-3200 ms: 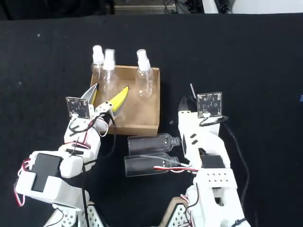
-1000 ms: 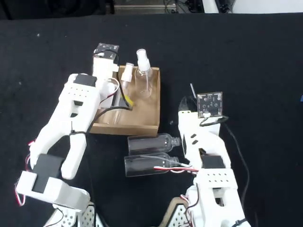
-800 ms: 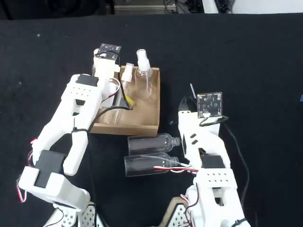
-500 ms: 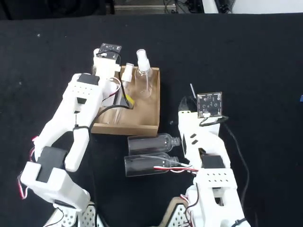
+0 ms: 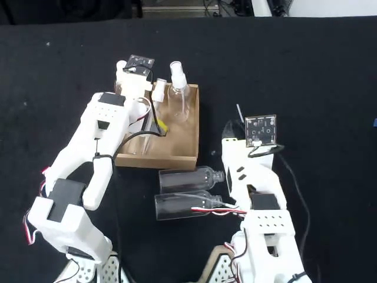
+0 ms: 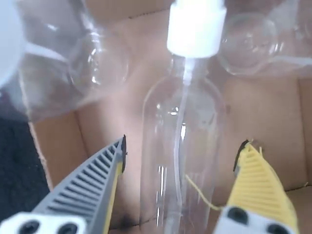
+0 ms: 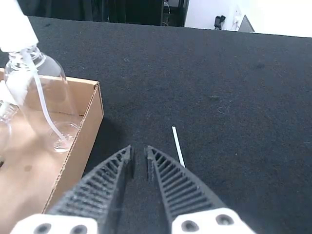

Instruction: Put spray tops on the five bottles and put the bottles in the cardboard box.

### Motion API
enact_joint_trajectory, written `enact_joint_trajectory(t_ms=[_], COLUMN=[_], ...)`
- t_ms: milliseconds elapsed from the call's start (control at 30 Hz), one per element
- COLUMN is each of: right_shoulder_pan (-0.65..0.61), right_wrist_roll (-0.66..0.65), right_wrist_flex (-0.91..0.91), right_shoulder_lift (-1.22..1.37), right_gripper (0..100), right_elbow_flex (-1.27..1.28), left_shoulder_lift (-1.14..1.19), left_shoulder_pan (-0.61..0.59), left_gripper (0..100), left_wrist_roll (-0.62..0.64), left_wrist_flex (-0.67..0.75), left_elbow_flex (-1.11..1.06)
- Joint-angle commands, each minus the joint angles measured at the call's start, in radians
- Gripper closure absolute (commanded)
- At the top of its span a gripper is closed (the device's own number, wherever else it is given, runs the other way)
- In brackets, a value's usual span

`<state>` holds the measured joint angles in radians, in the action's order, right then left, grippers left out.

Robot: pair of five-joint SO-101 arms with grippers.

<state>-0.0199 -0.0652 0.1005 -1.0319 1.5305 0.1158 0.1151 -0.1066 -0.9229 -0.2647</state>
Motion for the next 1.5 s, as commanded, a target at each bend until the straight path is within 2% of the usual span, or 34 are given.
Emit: enact_joint_trajectory(t_ms=[0,167,267,800,967,1200,1467], right_shoulder_pan=[0.011,0.011,0.011,0.011,0.011,0.011,0.011], right_wrist_roll=[-0.011,-0.011,-0.011,-0.011,-0.011,-0.011,-0.011], right_wrist_flex=[-0.026,-0.026,-0.026,-0.026,-0.026,-0.026,-0.026], right_shoulder_lift=[0.005,0.005,0.005,0.005,0.005,0.005,0.005], right_gripper=[97.3,97.3,97.3,97.3,97.3,97.3,97.3], right_elbow_flex=[-0.067,-0.067,-0.067,-0.067,-0.067,-0.067,-0.067], left_shoulder_lift=[-0.008,-0.008,-0.009,-0.008,-0.018,-0.023,-0.226], left_shoulder_pan=[0.01,0.01,0.012,0.012,0.015,0.015,0.012], left_gripper=[66,77,78,78,85,86,86], left_wrist_roll=[-0.008,-0.011,-0.051,-0.083,-0.091,-0.084,-0.083], left_wrist_flex=[0.018,0.018,0.015,0.011,0.011,0.009,0.012], left_elbow_flex=[0.028,0.019,0.021,-0.004,0.004,0.002,-0.053])
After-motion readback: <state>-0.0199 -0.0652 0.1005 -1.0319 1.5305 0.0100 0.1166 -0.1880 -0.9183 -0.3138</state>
